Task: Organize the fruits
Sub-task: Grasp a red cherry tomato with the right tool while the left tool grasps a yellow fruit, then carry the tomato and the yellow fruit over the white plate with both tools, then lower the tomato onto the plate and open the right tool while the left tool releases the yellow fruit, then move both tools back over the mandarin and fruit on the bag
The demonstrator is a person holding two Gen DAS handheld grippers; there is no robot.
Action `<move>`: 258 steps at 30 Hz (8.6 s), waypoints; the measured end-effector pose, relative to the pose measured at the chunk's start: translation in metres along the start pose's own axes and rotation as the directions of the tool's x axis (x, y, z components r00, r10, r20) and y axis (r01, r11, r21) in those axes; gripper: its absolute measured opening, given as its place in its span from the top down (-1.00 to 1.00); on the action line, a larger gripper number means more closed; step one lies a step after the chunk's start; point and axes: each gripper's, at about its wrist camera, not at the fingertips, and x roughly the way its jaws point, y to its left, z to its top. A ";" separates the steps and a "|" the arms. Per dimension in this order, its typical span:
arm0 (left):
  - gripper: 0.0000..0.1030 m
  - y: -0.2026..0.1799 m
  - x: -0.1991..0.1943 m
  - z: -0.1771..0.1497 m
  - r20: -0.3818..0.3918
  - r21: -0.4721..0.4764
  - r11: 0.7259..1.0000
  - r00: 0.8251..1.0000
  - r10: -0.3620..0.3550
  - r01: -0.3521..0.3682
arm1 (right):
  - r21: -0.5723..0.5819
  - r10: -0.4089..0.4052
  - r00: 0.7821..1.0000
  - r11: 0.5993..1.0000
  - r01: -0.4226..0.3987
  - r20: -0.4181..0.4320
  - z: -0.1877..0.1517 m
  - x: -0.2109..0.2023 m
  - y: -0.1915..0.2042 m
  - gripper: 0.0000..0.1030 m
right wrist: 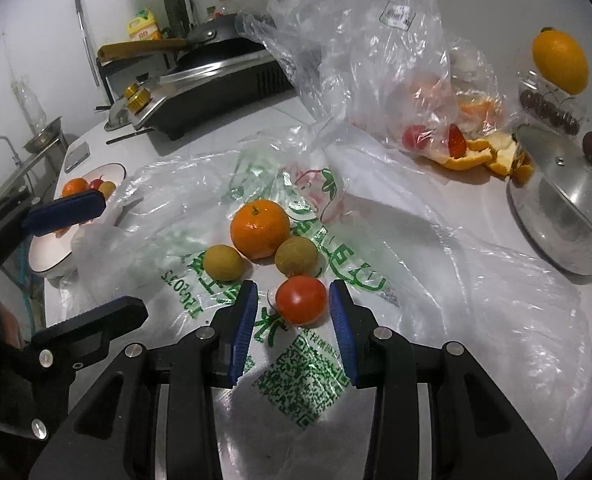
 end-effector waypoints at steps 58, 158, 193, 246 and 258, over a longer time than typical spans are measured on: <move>0.45 -0.013 0.037 0.011 -0.121 -0.028 0.992 0.985 -0.124 0.121 | 0.078 -0.010 0.994 0.997 0.002 0.106 -0.003 -0.032 -0.013 0.40; 0.45 0.178 -0.059 -0.128 -0.063 -0.245 0.968 0.997 0.034 -0.049 | -0.233 0.023 1.000 0.972 -0.022 0.001 0.034 0.008 0.226 0.40; -0.02 0.216 -0.101 -0.144 0.004 -0.300 0.951 0.997 0.076 -0.072 | -0.289 0.022 0.999 0.957 -0.031 -0.033 0.046 0.041 0.273 0.40; -0.27 0.188 -0.127 -0.126 0.034 -0.242 0.963 0.990 0.134 -0.122 | -0.211 0.015 1.000 0.977 -0.013 0.009 0.042 0.017 0.252 0.22; -0.28 0.147 -0.129 -0.100 0.046 -0.195 0.973 0.990 0.131 -0.120 | -0.159 0.002 0.998 0.987 0.008 0.061 0.031 -0.019 0.209 0.22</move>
